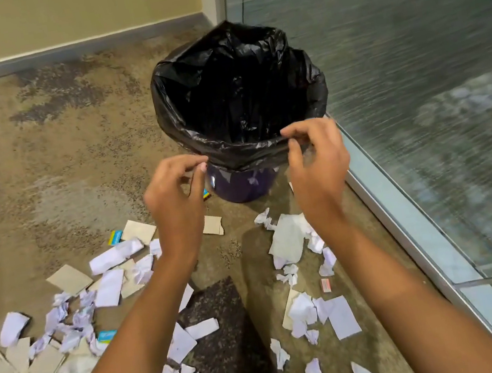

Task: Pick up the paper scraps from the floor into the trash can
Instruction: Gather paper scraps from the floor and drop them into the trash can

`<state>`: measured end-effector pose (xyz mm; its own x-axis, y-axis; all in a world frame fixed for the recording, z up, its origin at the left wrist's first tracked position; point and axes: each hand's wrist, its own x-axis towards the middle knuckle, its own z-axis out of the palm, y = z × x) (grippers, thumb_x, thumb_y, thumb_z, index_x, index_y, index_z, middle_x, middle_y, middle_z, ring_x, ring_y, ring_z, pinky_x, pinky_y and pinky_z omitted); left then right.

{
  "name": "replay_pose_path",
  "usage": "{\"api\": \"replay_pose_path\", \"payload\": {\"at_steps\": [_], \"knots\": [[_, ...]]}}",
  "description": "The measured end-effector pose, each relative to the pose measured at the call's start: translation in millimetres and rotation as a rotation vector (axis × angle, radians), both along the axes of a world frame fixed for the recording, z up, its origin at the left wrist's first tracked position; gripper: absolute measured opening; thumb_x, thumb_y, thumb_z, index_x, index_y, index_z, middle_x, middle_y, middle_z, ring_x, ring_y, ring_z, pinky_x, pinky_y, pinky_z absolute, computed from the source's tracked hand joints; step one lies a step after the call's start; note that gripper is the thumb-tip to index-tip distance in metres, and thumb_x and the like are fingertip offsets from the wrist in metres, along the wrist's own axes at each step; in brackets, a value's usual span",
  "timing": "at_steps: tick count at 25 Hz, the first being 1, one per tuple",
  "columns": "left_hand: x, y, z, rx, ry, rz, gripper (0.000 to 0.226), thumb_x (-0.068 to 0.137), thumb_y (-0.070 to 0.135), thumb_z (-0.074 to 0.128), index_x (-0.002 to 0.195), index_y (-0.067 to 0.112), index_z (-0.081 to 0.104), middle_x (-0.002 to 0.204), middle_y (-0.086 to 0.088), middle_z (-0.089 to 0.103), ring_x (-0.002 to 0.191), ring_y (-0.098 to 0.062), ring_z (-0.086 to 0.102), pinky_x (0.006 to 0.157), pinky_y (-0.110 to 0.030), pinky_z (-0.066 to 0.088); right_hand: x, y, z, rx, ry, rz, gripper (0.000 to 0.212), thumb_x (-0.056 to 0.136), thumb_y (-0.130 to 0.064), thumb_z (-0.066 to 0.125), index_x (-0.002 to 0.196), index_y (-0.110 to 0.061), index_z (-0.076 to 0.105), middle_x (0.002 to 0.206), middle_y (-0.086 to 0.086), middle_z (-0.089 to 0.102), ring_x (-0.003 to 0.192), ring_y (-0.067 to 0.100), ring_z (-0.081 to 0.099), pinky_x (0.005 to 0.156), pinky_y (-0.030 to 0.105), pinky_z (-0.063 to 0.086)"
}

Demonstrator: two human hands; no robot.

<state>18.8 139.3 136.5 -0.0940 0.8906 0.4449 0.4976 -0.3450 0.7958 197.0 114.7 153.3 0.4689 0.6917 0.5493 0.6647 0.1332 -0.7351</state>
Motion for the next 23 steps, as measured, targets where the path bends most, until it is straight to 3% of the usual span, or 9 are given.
{"api": "replay_pose_path", "payload": {"at_steps": [5,8,11,14,17,20,23], "knots": [[-43,-78,-67,-0.208,0.033,0.007,0.01,0.089,0.013,0.062,0.093,0.016,0.071,0.094,0.005,0.065,0.084,-0.011,0.062,0.072,-0.024,0.051,-15,-85,-82,-0.264,-0.031,-0.001,0.023,0.083,0.006,0.057,0.091,-0.013,0.067,0.094,0.001,0.058,0.087,0.015,0.057,0.075,0.022,0.047],[-70,-113,-104,-0.353,0.187,0.033,0.01,0.089,0.016,0.062,0.094,0.02,0.069,0.097,0.003,0.064,0.086,-0.016,0.062,0.072,-0.025,0.047,-16,-128,-128,-0.417,-0.009,0.016,0.026,0.083,0.006,0.058,0.096,-0.014,0.066,0.101,0.004,0.058,0.094,0.022,0.059,0.079,0.013,0.04],[-102,-144,-144,-0.537,0.385,0.127,0.02,0.087,0.027,0.064,0.106,0.021,0.067,0.116,-0.005,0.061,0.107,-0.027,0.056,0.084,-0.039,0.044,-8,-164,-172,-0.651,0.019,-0.007,0.035,0.08,-0.004,0.067,0.114,-0.012,0.062,0.119,0.015,0.051,0.112,0.034,0.051,0.094,0.03,0.04],[-127,-171,-176,-0.854,0.554,0.361,0.067,0.073,0.054,0.069,0.133,0.033,0.047,0.149,-0.01,0.03,0.133,-0.042,0.027,0.097,-0.064,0.031,2,-190,-206,-0.984,0.1,-0.134,0.067,0.078,-0.037,0.073,0.138,-0.023,0.044,0.143,0.023,0.03,0.131,0.045,0.032,0.105,0.052,0.033],[-136,-182,-193,-1.029,0.572,0.334,0.1,0.06,0.065,0.07,0.145,0.042,0.022,0.158,-0.014,0.0,0.139,-0.051,0.006,0.1,-0.075,0.016,-2,-201,-222,-1.258,-0.024,-0.111,0.088,0.071,-0.075,0.053,0.146,-0.039,0.024,0.156,0.017,0.011,0.138,0.048,0.016,0.107,0.063,0.023],[-125,-185,-201,-1.059,0.595,0.145,0.108,0.06,0.069,0.065,0.146,0.048,0.004,0.157,-0.012,-0.017,0.141,-0.049,-0.006,0.1,-0.076,0.012,-19,-203,-224,-1.23,-0.195,0.079,0.085,0.069,-0.082,0.044,0.144,-0.045,0.026,0.158,0.01,0.013,0.139,0.047,0.015,0.103,0.067,0.024],[-110,-188,-203,-1.043,0.665,0.007,0.102,0.067,0.062,0.066,0.142,0.055,-0.003,0.156,-0.005,-0.024,0.141,-0.048,-0.01,0.098,-0.077,0.011,-38,-201,-223,-1.165,-0.438,0.179,0.076,0.072,-0.076,0.046,0.139,-0.043,0.037,0.154,0.011,0.027,0.134,0.048,0.029,0.096,0.065,0.035]]}}
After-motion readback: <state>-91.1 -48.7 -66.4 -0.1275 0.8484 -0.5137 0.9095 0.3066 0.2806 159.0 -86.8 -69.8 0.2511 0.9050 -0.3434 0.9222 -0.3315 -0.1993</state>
